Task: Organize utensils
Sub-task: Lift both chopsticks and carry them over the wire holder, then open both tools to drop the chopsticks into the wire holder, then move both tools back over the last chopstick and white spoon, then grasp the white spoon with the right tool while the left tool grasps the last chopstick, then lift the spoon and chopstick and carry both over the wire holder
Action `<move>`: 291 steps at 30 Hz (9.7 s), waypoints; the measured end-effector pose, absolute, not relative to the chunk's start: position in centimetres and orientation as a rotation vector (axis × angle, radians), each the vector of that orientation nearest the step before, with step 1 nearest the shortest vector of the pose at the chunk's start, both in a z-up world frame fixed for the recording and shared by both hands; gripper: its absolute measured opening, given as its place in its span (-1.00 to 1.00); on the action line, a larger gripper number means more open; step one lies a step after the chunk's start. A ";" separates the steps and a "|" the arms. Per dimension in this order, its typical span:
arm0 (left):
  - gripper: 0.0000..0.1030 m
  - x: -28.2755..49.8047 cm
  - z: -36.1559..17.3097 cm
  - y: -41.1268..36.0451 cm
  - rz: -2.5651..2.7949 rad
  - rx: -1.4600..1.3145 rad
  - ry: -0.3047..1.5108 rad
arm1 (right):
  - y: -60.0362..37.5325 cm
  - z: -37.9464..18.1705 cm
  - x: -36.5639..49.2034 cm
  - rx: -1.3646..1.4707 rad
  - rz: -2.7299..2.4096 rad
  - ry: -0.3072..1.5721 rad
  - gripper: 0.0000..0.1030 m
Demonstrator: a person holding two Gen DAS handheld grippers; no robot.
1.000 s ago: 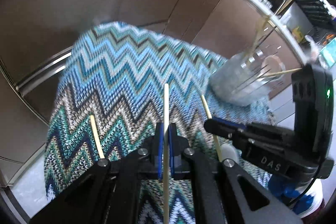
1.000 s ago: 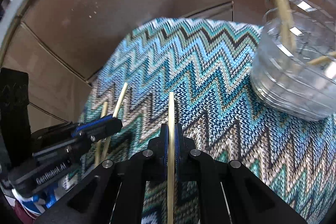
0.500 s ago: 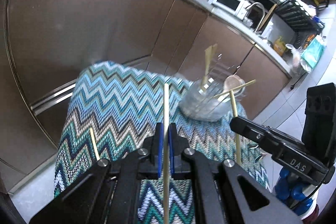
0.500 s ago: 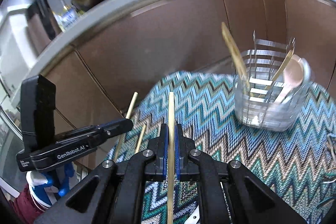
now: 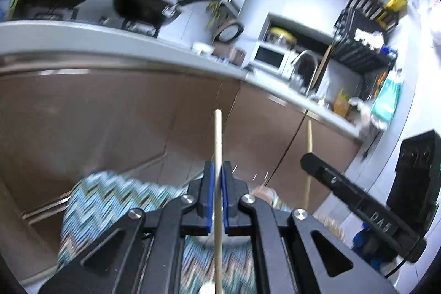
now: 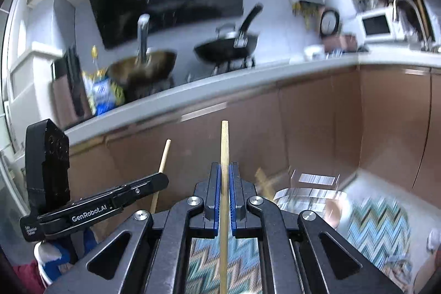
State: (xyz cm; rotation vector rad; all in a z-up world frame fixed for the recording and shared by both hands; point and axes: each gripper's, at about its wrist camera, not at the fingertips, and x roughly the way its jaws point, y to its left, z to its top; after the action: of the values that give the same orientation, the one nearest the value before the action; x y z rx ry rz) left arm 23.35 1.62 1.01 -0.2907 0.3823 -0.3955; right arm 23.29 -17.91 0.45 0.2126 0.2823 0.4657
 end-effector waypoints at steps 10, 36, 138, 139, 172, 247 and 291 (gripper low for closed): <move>-0.91 30.8 1.9 -3.9 -0.375 -0.361 0.194 | -20.6 1.1 29.8 0.265 0.385 0.126 -0.88; -0.63 31.3 -6.3 -5.5 -0.222 -0.342 0.108 | -21.6 -5.9 29.3 0.230 0.241 0.103 -0.82; -0.79 25.8 -22.0 14.9 -0.064 -0.485 1.204 | -15.8 -22.0 23.4 0.633 0.652 1.090 0.17; -0.80 25.7 -22.0 15.0 -0.066 -0.488 1.203 | -15.2 -21.2 23.1 0.624 0.685 1.075 0.17; -0.84 25.5 -21.8 14.9 -0.086 -0.471 1.202 | -15.3 -25.3 27.2 0.643 0.646 1.218 -0.63; -0.91 7.8 -7.6 4.2 -0.141 -0.076 0.611 | -14.5 -9.8 9.5 0.135 0.548 0.719 -0.86; -0.90 31.9 0.4 -7.9 -0.299 -0.292 0.200 | -23.9 -4.0 29.4 0.254 0.407 0.225 -0.86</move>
State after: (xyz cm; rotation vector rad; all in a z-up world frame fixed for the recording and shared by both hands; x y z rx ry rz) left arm 31.90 -7.89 0.37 -0.2916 0.2001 -0.2988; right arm 29.37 -23.93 -4.02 0.2541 0.2254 0.4066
